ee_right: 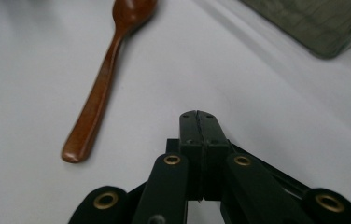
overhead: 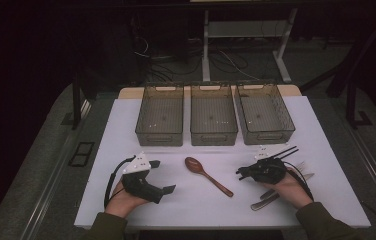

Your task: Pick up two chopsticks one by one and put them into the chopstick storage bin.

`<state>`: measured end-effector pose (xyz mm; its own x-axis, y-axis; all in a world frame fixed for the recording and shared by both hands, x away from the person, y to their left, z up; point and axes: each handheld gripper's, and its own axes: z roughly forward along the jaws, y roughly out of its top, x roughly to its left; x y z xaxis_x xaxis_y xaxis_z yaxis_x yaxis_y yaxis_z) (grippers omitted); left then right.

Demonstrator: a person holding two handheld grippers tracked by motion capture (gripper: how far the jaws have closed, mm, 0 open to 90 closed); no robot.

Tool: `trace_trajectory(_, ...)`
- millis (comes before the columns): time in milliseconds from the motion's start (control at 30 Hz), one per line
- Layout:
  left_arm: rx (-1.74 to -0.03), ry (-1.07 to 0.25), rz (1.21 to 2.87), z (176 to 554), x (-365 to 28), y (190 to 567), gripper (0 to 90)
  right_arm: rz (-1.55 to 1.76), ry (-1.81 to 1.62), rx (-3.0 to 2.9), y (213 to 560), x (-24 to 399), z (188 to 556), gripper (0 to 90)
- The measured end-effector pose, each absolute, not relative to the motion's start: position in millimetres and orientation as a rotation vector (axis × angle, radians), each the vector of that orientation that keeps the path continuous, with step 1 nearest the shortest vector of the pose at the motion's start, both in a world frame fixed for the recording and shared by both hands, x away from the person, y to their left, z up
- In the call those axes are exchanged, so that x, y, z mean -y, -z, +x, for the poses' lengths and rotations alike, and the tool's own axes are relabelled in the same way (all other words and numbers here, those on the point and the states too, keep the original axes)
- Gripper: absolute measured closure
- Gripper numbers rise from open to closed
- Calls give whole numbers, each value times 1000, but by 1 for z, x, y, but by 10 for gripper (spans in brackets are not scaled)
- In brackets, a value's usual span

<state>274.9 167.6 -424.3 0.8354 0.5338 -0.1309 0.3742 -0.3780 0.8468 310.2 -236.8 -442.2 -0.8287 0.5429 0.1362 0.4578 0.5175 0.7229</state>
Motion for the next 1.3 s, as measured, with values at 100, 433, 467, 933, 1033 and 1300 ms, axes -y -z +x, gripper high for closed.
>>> trace_trajectory(100,-668,-201,2015,275,-168,424,0,867,-1227,-2647,438,238,307,887)
trace_trajectory(433,-667,-199,2014,275,-168,424,0,828,-1147,-2725,448,234,299,888)
trace_trajectory(467,-666,-199,2015,275,-168,425,0,828,-1147,-2725,448,234,299,888)
trace_trajectory(933,-667,-199,2021,275,-166,425,0,843,-1148,-2688,451,222,316,888)
trace_trajectory(1033,-665,-200,2021,275,-167,425,0,851,-1143,-2680,452,219,322,887)
trace_trajectory(1300,-664,-198,2020,275,-167,425,0,883,-1149,-2656,452,216,337,888)
